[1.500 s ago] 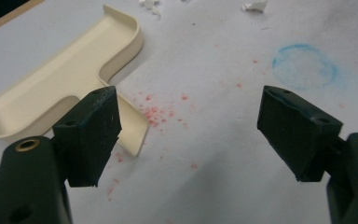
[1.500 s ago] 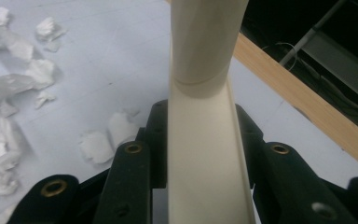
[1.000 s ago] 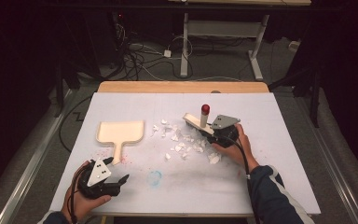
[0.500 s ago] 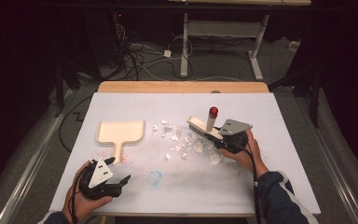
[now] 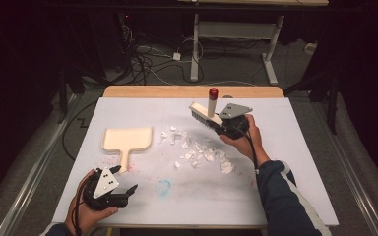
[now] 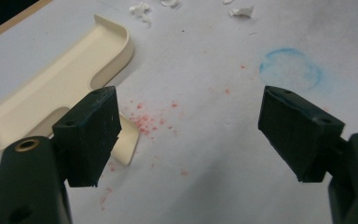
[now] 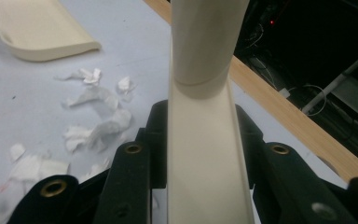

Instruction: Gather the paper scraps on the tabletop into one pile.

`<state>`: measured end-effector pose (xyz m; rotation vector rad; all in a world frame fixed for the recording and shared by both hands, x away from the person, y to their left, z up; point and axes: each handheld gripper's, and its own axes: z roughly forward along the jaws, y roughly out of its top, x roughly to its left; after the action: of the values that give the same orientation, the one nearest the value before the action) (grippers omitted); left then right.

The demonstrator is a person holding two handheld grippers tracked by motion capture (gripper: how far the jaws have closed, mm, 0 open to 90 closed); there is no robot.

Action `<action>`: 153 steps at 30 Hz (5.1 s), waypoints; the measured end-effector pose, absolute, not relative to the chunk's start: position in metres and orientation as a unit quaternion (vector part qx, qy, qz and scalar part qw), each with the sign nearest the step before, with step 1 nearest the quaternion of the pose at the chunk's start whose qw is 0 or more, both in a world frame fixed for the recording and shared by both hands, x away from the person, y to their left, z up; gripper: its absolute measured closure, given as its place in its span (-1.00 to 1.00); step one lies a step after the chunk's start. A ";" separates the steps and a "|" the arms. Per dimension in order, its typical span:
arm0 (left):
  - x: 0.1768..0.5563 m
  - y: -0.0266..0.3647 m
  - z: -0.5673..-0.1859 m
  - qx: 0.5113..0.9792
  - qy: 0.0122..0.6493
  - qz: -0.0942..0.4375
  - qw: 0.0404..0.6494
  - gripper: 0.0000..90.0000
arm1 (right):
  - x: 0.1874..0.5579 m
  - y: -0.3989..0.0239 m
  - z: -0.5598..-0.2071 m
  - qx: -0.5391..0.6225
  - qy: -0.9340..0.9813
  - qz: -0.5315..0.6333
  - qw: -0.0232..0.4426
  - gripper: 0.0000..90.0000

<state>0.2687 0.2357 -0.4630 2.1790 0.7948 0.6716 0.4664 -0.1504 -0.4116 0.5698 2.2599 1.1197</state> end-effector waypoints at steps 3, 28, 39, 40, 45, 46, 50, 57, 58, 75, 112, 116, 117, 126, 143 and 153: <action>0.268 0.239 -0.465 0.844 0.312 0.255 0.355 -0.55 | 0.487 -0.132 -0.418 0.211 0.847 0.412 0.262 0.50; 0.253 0.246 -0.467 0.847 0.321 0.241 0.349 -0.55 | 0.493 -0.054 -0.446 0.084 0.904 0.369 0.196 0.50; 0.251 0.244 -0.468 0.851 0.321 0.240 0.338 -0.55 | 0.467 -0.102 -0.437 0.016 0.914 0.374 0.154 0.50; 0.250 0.243 -0.468 0.852 0.321 0.240 0.337 -0.55 | 0.465 -0.106 -0.435 0.015 0.915 0.373 0.153 0.50; 0.250 0.243 -0.467 0.852 0.317 0.246 0.336 -0.55 | 0.461 -0.122 -0.431 0.028 0.910 0.377 0.167 0.50; 0.250 0.243 -0.467 0.853 0.317 0.246 0.335 -0.55 | 0.462 -0.126 -0.427 0.046 0.902 0.392 0.176 0.50; 0.250 0.244 -0.467 0.853 0.317 0.246 0.335 -0.55 | 0.460 -0.126 -0.418 0.088 0.879 0.427 0.194 0.50; 0.243 0.250 -0.465 0.847 0.332 0.243 0.336 -0.55 | 0.449 -0.111 -0.403 0.196 0.843 0.463 0.190 0.50; 0.242 0.251 -0.464 0.846 0.332 0.244 0.338 -0.55 | 0.440 -0.104 -0.402 0.240 0.826 0.482 0.170 0.50; 0.225 0.259 -0.462 0.843 0.329 0.250 0.345 -0.55 | 0.400 -0.031 -0.452 0.425 0.744 0.500 0.127 0.50; 0.229 0.242 -0.465 0.859 0.298 0.258 0.327 -0.55 | 0.380 -0.121 -0.422 0.438 0.743 0.465 0.199 0.50; 0.229 0.243 -0.465 0.857 0.300 0.259 0.329 -0.55 | 0.378 -0.122 -0.414 0.425 0.741 0.483 0.193 0.50; 0.229 0.243 -0.465 0.858 0.299 0.259 0.328 -0.55 | 0.376 -0.122 -0.413 0.421 0.741 0.487 0.193 0.50; 0.229 0.243 -0.465 0.860 0.297 0.256 0.327 -0.55 | 0.360 -0.101 -0.423 0.391 0.766 0.493 0.133 0.50; 0.229 0.241 -0.467 0.864 0.298 0.248 0.321 -0.55 | 0.363 -0.117 -0.447 0.391 0.794 0.449 0.121 0.50; 0.229 0.241 -0.466 0.861 0.301 0.249 0.325 -0.55 | 0.368 -0.140 -0.436 0.423 0.772 0.445 0.163 0.50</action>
<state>0.2286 0.2411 -0.4659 2.2581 0.7880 0.6533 0.3681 -0.1403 -0.4362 1.2062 2.2028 1.2682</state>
